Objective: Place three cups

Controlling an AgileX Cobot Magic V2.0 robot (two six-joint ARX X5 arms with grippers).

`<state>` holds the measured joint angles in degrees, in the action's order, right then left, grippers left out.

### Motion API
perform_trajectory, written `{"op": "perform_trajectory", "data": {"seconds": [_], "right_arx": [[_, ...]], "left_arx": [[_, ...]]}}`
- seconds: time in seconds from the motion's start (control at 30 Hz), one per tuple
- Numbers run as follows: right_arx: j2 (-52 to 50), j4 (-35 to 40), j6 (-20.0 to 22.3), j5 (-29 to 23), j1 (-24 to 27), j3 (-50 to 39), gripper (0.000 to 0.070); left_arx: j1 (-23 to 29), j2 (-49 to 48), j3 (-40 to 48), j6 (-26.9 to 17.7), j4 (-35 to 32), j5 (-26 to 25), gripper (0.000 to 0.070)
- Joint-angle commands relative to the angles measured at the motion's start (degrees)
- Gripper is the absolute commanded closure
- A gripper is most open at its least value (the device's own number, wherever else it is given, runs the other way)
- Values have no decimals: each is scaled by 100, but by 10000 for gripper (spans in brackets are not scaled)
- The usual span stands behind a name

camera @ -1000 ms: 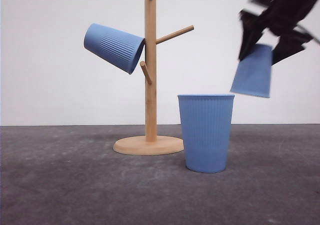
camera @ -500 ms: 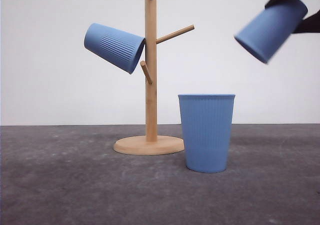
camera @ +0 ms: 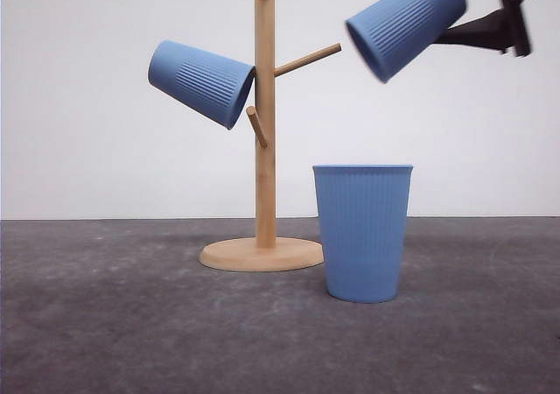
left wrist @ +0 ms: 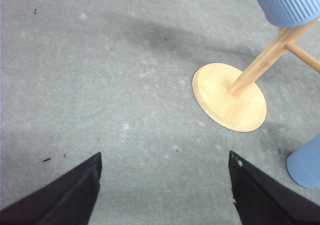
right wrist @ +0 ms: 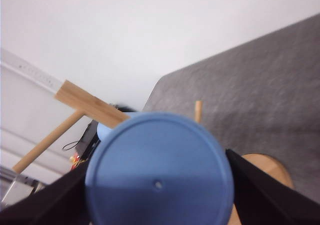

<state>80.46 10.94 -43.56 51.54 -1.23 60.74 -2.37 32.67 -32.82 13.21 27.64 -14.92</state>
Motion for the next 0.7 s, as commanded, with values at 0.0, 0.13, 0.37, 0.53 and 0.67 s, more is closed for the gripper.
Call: {"op": "perform_trajectory", "data": {"seconds": [0.0, 0.13, 0.37, 0.53, 0.67], "right_arx": [[189, 101, -62, -49, -108, 289, 288], [556, 103, -62, -67, -348, 528, 288], [995, 306, -18, -128, -703, 582, 280], [1161, 430, 143, -261, -923, 582, 271], [1281, 448, 196, -427, -1030, 582, 271]], "left_arx": [[0, 26, -33, 37, -48, 9, 229], [0, 26, -33, 37, -48, 9, 229], [0, 24, -31, 37, -48, 9, 229], [0, 26, -33, 37, -46, 9, 229], [0, 26, -33, 37, -46, 9, 229]]}}
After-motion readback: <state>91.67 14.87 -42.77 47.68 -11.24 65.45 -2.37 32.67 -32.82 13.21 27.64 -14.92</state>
